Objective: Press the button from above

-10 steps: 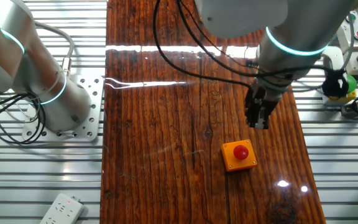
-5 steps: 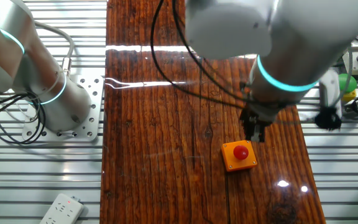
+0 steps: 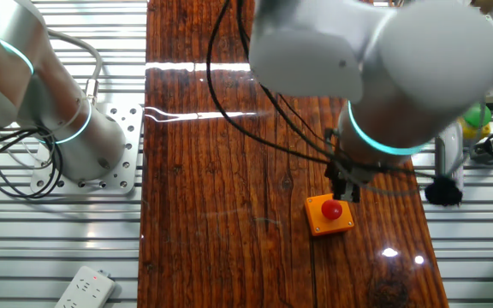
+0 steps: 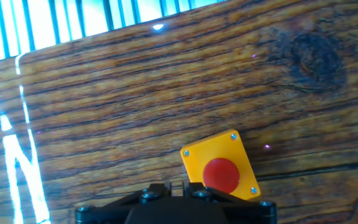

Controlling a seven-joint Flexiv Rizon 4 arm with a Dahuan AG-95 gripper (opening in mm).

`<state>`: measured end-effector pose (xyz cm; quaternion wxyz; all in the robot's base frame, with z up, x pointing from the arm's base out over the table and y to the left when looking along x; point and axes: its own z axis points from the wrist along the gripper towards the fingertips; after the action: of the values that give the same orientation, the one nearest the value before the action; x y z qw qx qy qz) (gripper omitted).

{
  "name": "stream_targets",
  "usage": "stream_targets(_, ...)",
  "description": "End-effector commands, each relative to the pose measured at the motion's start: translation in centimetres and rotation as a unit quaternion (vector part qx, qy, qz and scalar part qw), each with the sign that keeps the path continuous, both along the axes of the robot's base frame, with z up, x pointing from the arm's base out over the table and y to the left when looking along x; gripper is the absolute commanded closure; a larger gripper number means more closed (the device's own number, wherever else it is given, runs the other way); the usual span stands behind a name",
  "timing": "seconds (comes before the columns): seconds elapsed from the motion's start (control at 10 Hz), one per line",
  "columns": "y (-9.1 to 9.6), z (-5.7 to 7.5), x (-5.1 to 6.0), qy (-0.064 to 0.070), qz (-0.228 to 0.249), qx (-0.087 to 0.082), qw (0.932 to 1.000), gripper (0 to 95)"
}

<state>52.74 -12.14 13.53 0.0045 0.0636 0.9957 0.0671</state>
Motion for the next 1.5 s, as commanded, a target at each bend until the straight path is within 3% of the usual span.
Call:
stream_targets(0.1,0.1,0.0,-0.1,-0.003,0.008,0.004,1.0000,19.0)
stream_targets(0.3,0.1,0.0,-0.1,0.000,0.018,-0.001,0.9998,19.0)
stream_targets(0.7,0.8,-0.7,-0.1,-0.006,0.013,0.020,0.9997,19.0)
stream_targets(1.2,1.8,-1.5,0.4,0.003,0.010,0.009,0.9999,19.0)
stream_targets(1.5,2.7,-2.0,1.0,0.006,-0.002,-0.010,0.9999,19.0)
